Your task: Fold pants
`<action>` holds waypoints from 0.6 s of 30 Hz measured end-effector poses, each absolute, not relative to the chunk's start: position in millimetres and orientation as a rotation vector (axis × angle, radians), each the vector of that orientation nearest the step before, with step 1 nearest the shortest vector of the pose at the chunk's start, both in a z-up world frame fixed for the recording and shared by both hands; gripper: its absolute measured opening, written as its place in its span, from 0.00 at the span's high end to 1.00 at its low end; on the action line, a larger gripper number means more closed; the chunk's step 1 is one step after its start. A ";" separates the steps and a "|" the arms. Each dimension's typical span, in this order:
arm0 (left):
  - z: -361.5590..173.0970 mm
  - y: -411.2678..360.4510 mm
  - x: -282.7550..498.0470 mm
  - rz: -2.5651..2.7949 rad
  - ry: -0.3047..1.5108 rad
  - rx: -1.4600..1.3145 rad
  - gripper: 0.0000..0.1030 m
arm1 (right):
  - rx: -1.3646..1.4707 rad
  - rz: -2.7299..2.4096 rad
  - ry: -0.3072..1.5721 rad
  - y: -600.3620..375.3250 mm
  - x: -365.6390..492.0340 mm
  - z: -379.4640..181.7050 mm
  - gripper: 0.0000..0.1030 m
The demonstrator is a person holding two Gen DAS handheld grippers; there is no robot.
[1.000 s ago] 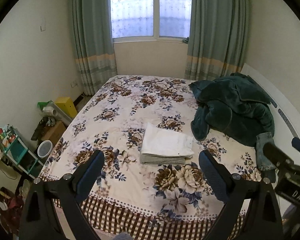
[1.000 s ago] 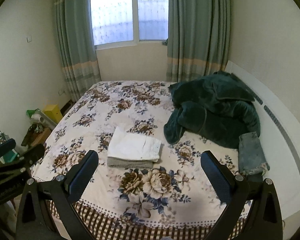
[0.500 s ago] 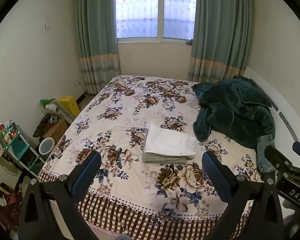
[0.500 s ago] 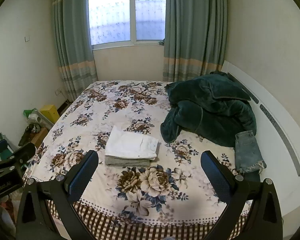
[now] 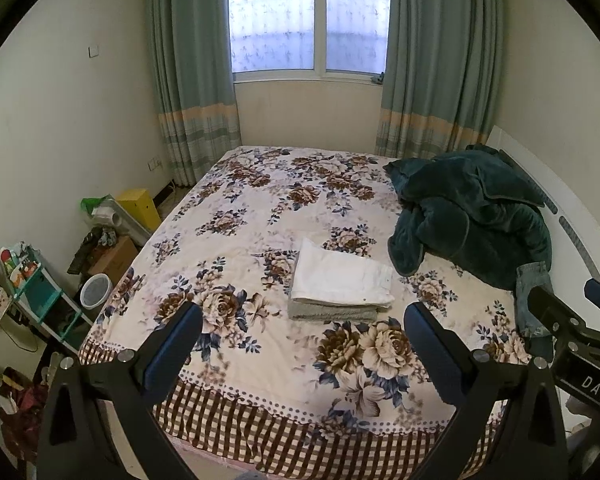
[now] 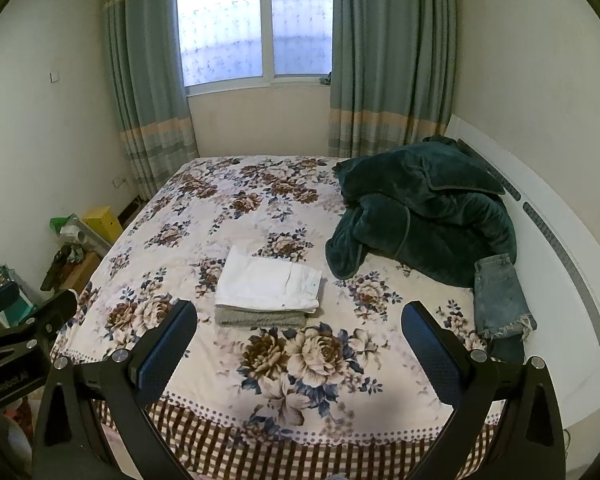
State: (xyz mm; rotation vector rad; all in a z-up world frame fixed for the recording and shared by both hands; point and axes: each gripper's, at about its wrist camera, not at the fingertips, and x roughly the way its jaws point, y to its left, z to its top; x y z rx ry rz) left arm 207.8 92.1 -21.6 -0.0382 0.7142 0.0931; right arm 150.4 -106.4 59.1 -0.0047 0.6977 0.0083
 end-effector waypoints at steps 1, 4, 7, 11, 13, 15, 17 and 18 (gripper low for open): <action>-21.7 92.0 207.3 0.093 0.715 -0.040 0.00 | -0.005 0.008 0.699 -105.9 149.1 58.5 0.00; -21.3 91.3 206.9 0.096 0.714 -0.039 0.00 | -0.001 0.009 0.699 -104.8 148.7 57.7 0.00; -21.1 91.4 205.5 0.095 0.712 -0.041 0.00 | -0.002 0.008 0.698 -105.5 149.0 57.9 0.00; -21.7 92.5 208.1 0.091 0.711 -0.038 0.00 | -0.002 0.012 0.699 -107.1 150.4 58.4 0.00; -22.3 93.1 207.4 0.088 0.712 -0.036 0.00 | 0.001 0.011 0.704 -104.4 150.2 55.8 0.00; -21.8 92.8 207.5 0.091 0.712 -0.038 0.00 | 0.002 0.011 0.706 -102.4 149.1 54.7 0.00; -21.5 93.0 208.0 0.088 0.712 -0.036 0.00 | 0.001 0.012 0.706 -100.5 149.0 54.5 0.00; -21.4 93.0 207.7 0.090 0.712 -0.037 0.00 | 0.001 0.012 0.706 -100.1 149.5 54.7 0.00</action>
